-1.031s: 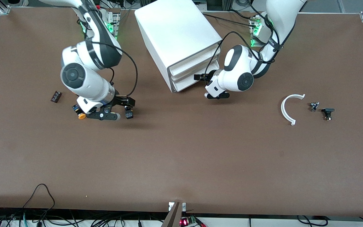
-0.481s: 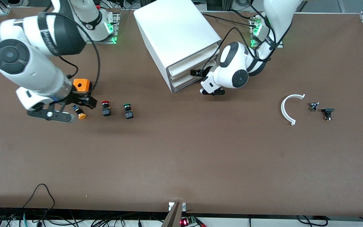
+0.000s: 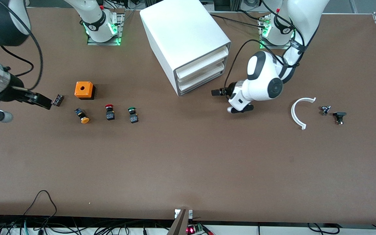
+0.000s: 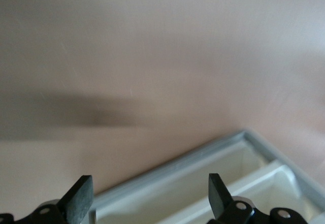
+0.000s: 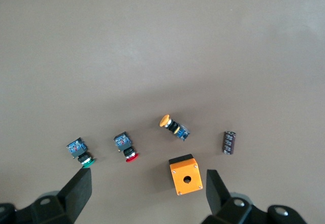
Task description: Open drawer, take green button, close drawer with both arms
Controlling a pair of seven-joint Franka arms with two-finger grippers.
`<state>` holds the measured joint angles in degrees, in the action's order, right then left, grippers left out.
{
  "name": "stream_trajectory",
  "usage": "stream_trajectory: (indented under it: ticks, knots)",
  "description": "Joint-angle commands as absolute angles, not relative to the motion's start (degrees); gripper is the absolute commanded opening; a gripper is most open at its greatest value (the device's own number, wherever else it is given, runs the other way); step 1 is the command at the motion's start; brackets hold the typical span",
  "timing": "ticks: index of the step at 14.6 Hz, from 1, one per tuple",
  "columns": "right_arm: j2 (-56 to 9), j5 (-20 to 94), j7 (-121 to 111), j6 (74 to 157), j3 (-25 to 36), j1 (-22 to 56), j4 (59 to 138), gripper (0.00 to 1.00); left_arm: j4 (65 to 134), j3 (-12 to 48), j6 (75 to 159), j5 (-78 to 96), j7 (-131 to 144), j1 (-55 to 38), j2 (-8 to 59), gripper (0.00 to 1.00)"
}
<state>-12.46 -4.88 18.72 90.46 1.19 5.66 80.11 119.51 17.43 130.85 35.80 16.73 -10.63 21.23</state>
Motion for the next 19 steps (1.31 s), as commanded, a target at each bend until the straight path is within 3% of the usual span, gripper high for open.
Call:
stream_trajectory:
  ticks: [1,4,6,13,19]
  knots:
    - [-8.97,-5.27,14.09,91.05,-0.97,2.29,84.19,1.0,119.89,15.56,132.45,36.65,16.35,-7.31,16.54,1.0]
    - [-8.0,0.32,4.78,92.45,0.17,-2.18,87.09,1.0,118.48,14.15,131.4,35.86,16.43,-2.04,11.53,1.0]
    - [-7.47,1.41,0.8,92.55,1.14,-2.64,88.5,1.0,117.78,10.83,125.98,34.2,16.26,0.69,8.1,1.0]
    - [1.84,0.7,1.58,95.71,1.32,-2.55,100.1,1.0,100.57,8.88,101.54,8.81,14.41,1.58,2.46,1.0]
    - [4.04,0.62,1.23,95.98,1.41,-2.55,102.65,1.0,92.38,8.79,90.1,-1.82,14.24,0.88,0.53,1.0]
